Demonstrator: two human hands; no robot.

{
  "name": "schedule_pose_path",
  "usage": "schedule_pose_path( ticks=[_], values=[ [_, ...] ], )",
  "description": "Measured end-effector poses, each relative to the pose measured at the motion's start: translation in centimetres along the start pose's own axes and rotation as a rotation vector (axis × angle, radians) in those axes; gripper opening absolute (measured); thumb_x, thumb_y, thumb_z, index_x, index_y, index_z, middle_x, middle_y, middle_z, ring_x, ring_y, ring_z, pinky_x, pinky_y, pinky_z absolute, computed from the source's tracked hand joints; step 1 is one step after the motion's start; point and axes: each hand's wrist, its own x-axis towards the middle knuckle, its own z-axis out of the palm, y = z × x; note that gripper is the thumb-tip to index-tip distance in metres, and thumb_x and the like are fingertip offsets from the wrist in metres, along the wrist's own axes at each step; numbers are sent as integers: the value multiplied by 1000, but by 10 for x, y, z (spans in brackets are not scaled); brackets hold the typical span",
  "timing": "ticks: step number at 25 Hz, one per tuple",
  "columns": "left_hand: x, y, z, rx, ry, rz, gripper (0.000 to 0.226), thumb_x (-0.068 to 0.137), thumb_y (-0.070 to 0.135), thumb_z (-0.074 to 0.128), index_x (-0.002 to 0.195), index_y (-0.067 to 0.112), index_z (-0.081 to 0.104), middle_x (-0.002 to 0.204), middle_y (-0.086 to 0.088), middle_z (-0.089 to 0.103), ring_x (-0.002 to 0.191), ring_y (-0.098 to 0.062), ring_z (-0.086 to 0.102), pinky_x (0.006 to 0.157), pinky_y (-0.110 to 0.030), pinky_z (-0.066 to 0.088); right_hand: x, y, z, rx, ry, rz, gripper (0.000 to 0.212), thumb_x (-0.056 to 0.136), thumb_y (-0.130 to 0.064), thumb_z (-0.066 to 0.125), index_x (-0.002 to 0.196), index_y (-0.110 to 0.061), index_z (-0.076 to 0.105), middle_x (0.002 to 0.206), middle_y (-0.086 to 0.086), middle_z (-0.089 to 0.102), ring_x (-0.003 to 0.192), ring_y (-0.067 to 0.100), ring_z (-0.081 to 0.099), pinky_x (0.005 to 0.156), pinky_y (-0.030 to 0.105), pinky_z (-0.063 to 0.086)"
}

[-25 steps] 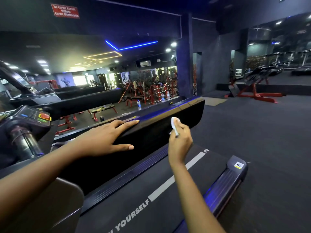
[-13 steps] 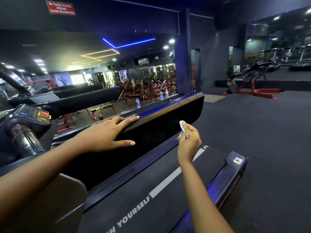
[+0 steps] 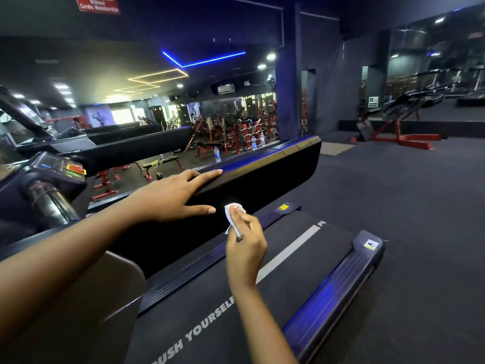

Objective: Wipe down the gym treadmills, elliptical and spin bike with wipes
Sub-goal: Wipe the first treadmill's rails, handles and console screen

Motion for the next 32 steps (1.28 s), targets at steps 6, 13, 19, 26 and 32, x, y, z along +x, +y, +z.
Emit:
schedule_pose_path(
  ticks=[6, 13, 19, 26, 32],
  values=[
    [-26, -3, -8, 44, -15, 13, 82, 80, 77, 28, 136, 49, -25, 157, 2, 14, 140, -17, 27, 104, -33, 38, 98, -6, -11, -19, 55, 93, 31, 84, 8, 55, 109, -4, 69, 103, 7, 64, 84, 0, 54, 77, 5, 45],
    [-81, -27, -5, 15, 41, 16, 101, 47, 95, -11, 134, 47, -26, 155, 7, 20, 139, -10, 30, 106, -20, 27, 39, -38, 17, -166, -21, -225, 33, 80, -1, 51, 103, -9, 72, 94, 7, 66, 82, 18, 59, 77, 14, 41],
    [-107, -34, 0, -14, 98, 9, 79, 65, 90, -4, 130, 54, -28, 150, 11, 26, 133, -11, 38, 100, -27, 39, 46, -53, 5, -194, -217, -426, 38, 77, -5, 40, 99, -5, 71, 93, 10, 67, 82, 24, 62, 78, 23, 45],
    [-103, -39, 11, 47, 180, 59, 86, 57, 89, -10, 132, 54, -31, 148, 6, 29, 127, -16, 45, 97, -35, 46, 84, -40, 14, -523, -258, -355, 28, 68, 16, 62, 88, -1, 73, 85, 13, 69, 72, 33, 62, 61, 33, 53],
    [-103, -43, 11, 48, 186, 45, 111, 44, 94, -20, 145, 48, -13, 144, 7, 34, 127, -16, 45, 94, -31, 46, 3, -89, 21, -298, -317, -581, 30, 81, -4, 49, 102, -10, 70, 98, 5, 68, 77, 21, 60, 67, 27, 51]
  ],
)
